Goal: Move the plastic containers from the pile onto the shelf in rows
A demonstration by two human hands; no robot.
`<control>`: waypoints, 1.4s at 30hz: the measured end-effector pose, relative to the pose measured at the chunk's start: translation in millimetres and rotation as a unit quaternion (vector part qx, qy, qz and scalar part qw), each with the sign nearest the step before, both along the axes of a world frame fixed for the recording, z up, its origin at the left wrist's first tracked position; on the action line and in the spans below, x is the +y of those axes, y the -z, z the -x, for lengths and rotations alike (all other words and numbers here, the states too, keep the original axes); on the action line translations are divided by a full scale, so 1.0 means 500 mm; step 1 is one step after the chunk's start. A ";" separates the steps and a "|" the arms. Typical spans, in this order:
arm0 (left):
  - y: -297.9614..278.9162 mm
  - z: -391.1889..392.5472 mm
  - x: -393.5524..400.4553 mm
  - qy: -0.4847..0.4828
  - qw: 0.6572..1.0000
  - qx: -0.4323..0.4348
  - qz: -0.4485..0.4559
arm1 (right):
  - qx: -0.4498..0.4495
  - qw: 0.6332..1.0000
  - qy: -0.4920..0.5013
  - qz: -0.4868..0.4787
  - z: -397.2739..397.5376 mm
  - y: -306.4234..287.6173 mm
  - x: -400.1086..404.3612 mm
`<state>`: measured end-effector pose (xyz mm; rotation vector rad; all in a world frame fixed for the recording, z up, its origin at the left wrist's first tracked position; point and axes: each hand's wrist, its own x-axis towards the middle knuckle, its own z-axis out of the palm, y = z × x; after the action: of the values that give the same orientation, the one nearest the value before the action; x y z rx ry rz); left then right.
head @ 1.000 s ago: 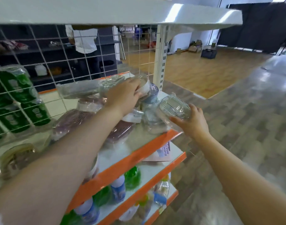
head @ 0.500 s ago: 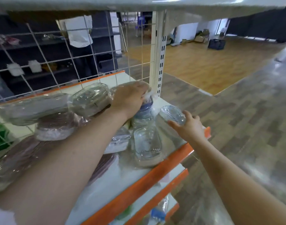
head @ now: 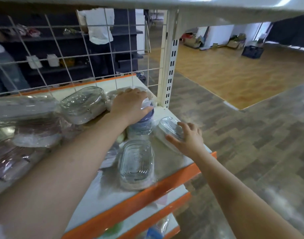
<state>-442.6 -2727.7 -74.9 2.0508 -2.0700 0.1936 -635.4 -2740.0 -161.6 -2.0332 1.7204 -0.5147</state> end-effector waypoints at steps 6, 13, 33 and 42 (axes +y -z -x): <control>0.007 -0.005 0.027 -0.042 0.999 0.023 0.026 | -0.005 0.999 -0.039 0.030 -0.009 -0.022 -0.017; 0.005 -0.006 0.085 -0.051 0.998 0.016 0.042 | -0.039 0.994 -0.087 0.059 -0.028 -0.031 -0.003; -0.039 -0.270 0.628 -0.204 0.977 0.017 0.066 | -0.129 0.946 -0.275 0.113 -0.372 -0.105 0.363; -0.020 -0.449 1.020 -0.314 0.949 0.032 0.004 | -0.145 0.914 -0.367 0.096 -0.612 -0.100 0.693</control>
<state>-217.9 -2217.9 -65.1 2.6034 -1.3097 0.2284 -329.2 -2393.4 -111.4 -2.3844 0.6675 -0.6895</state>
